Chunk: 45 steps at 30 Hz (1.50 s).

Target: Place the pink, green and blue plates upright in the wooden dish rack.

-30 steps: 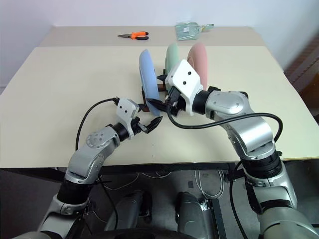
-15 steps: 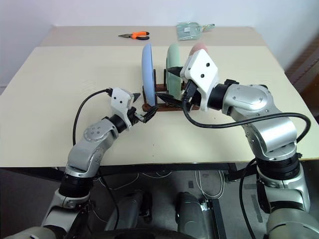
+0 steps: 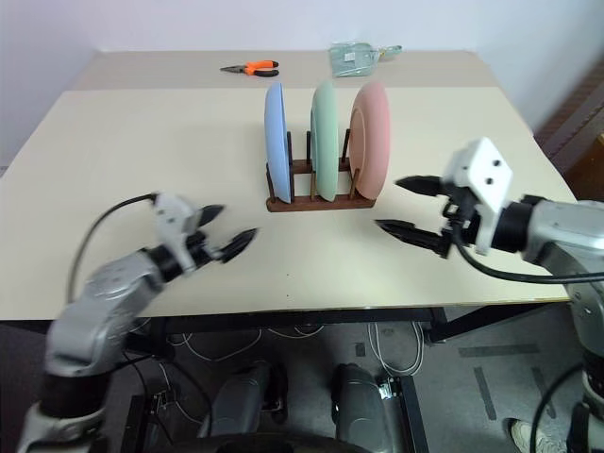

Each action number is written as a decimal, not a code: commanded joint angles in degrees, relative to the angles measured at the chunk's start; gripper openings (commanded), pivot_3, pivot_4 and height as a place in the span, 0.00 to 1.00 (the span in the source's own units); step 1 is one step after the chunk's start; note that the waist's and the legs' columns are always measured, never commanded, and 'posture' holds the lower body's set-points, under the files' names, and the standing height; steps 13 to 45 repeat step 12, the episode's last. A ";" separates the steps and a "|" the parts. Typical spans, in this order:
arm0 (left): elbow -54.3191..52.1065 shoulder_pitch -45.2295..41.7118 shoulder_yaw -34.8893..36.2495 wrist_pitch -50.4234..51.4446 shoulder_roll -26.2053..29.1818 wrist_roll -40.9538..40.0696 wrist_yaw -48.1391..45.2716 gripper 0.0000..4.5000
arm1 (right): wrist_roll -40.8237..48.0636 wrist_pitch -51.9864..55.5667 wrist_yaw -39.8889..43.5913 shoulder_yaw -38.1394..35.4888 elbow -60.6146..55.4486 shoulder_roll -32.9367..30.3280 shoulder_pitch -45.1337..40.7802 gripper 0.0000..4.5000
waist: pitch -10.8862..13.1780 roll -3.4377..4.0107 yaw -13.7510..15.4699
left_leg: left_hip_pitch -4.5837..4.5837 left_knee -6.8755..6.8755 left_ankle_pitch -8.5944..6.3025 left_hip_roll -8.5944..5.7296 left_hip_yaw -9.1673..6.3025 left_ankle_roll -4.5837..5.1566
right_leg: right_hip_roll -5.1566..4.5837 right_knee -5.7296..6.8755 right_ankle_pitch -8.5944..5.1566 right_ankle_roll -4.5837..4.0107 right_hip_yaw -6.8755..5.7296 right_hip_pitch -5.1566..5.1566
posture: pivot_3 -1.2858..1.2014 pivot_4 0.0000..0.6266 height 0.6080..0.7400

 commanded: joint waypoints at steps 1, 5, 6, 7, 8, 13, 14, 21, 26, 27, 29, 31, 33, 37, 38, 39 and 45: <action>0.39 3.25 6.74 -1.34 5.84 0.33 -2.73 1.00 | -2.79 -6.22 1.44 -3.31 7.45 0.56 2.77 0.79 | 0.00 0.01 0.07 | 0.00 0.00 -0.01 -0.02 0.00 0.01 | 0.00 -0.01 0.00 0.00 0.00 0.01 | 0.52 0.24 1.00; 2.57 5.79 8.57 -3.04 8.92 1.13 -3.58 1.00 | -7.22 -14.53 1.15 -0.65 18.41 3.10 2.62 0.79 | -0.01 0.02 0.19 | 0.01 0.00 -0.04 -0.08 0.00 0.04 | 0.00 -0.01 -0.01 0.01 0.00 0.02 | 0.52 0.24 1.00; 2.54 6.22 8.51 -3.29 9.00 1.10 -3.64 1.00 | -7.86 -15.89 0.81 0.06 20.41 3.97 2.17 0.79 | -0.01 0.02 0.21 | 0.01 0.00 -0.04 -0.09 0.00 0.05 | 0.00 -0.01 -0.01 0.01 0.00 0.03 | 0.52 0.24 1.00; 2.28 6.58 8.39 -3.34 8.89 0.95 -3.61 1.00 | -8.51 -17.38 0.71 0.78 21.83 4.69 1.89 0.79 | -0.01 0.02 0.14 | 0.00 0.00 -0.04 -0.10 0.00 0.05 | 0.00 -0.01 -0.01 0.01 0.00 0.03 | 0.52 0.24 1.00; 1.90 6.92 8.24 -3.32 8.72 0.81 -3.51 1.00 | -9.05 -18.66 0.70 1.45 22.80 5.29 1.74 0.79 | -0.01 0.02 0.09 | 0.00 0.00 -0.04 -0.09 0.00 0.04 | 0.00 -0.01 -0.01 0.01 0.00 0.03 | 0.52 0.24 1.00; 0.86 7.64 6.15 -3.41 7.97 1.67 -2.59 1.00 | -10.90 -22.17 -0.17 4.30 26.27 8.01 0.29 0.79 | 0.00 0.05 -0.06 | 0.02 -0.01 0.00 -0.06 0.01 -0.01 | 0.01 0.02 -0.01 0.01 0.01 0.02 | 0.52 0.24 1.00; 0.86 7.64 6.15 -3.41 7.97 1.67 -2.59 1.00 | -10.90 -22.17 -0.17 4.30 26.27 8.01 0.29 0.79 | 0.00 0.05 -0.06 | 0.02 -0.01 0.00 -0.06 0.01 -0.01 | 0.01 0.02 -0.01 0.01 0.01 0.02 | 0.52 0.24 1.00; 0.86 7.64 6.15 -3.41 7.97 1.67 -2.59 1.00 | -10.90 -22.17 -0.17 4.30 26.27 8.01 0.29 0.79 | 0.00 0.05 -0.06 | 0.02 -0.01 0.00 -0.06 0.01 -0.01 | 0.01 0.02 -0.01 0.01 0.01 0.02 | 0.52 0.24 1.00; 0.86 7.64 6.15 -3.41 7.97 1.67 -2.59 1.00 | -10.90 -22.17 -0.17 4.30 26.27 8.01 0.29 0.79 | 0.00 0.05 -0.06 | 0.02 -0.01 0.00 -0.06 0.01 -0.01 | 0.01 0.02 -0.01 0.01 0.01 0.02 | 0.52 0.24 1.00; 0.86 7.64 6.15 -3.41 7.97 1.67 -2.59 1.00 | -10.90 -22.17 -0.17 4.30 26.27 8.01 0.29 0.79 | 0.00 0.05 -0.06 | 0.02 -0.01 0.00 -0.06 0.01 -0.01 | 0.01 0.02 -0.01 0.01 0.01 0.02 | 0.52 0.24 1.00; 0.86 7.64 6.15 -3.41 7.97 1.67 -2.59 1.00 | -10.90 -22.17 -0.17 4.30 26.27 8.01 0.29 0.79 | 0.00 0.05 -0.06 | 0.02 -0.01 0.00 -0.06 0.01 -0.01 | 0.01 0.02 -0.01 0.01 0.01 0.02 | 0.52 0.24 1.00; 0.86 7.64 6.15 -3.41 7.97 1.67 -2.59 1.00 | -10.90 -22.17 -0.17 4.30 26.27 8.01 0.29 0.79 | 0.00 0.05 -0.06 | 0.02 -0.01 0.00 -0.06 0.01 -0.01 | 0.01 0.02 -0.01 0.01 0.01 0.02 | 0.52 0.24 1.00; 0.86 7.64 6.15 -3.41 7.97 1.67 -2.59 1.00 | -10.90 -22.17 -0.17 4.30 26.27 8.01 0.29 0.79 | 0.00 0.05 -0.06 | 0.02 -0.01 0.00 -0.06 0.01 -0.01 | 0.01 0.02 -0.01 0.01 0.01 0.02 | 0.52 0.24 1.00; 0.86 7.64 6.15 -3.41 7.97 1.67 -2.59 1.00 | -10.90 -22.17 -0.17 4.30 26.27 8.01 0.29 0.79 | 0.00 0.05 -0.06 | 0.02 -0.01 0.00 -0.06 0.01 -0.01 | 0.01 0.02 -0.01 0.01 0.01 0.02 | 0.52 0.24 1.00; 0.86 7.64 6.15 -3.41 7.97 1.67 -2.59 1.00 | -10.90 -22.17 -0.17 4.30 26.27 8.01 0.29 0.79 | 0.00 0.05 -0.06 | 0.02 -0.01 0.00 -0.06 0.01 -0.01 | 0.01 0.02 -0.01 0.01 0.01 0.02 | 0.52 0.24 1.00; 0.86 7.64 6.15 -3.41 7.97 1.67 -2.59 1.00 | -10.90 -22.17 -0.17 4.30 26.27 8.01 0.29 0.79 | 0.00 0.05 -0.06 | 0.02 -0.01 0.00 -0.06 0.01 -0.01 | 0.01 0.02 -0.01 0.01 0.01 0.02 | 0.52 0.24 1.00; 0.86 7.64 6.15 -3.41 7.97 1.67 -2.59 1.00 | -10.90 -22.17 -0.17 4.30 26.27 8.01 0.29 0.79 | 0.00 0.05 -0.06 | 0.02 -0.01 0.00 -0.06 0.01 -0.01 | 0.01 0.02 -0.01 0.01 0.01 0.02 | 0.52 0.24 1.00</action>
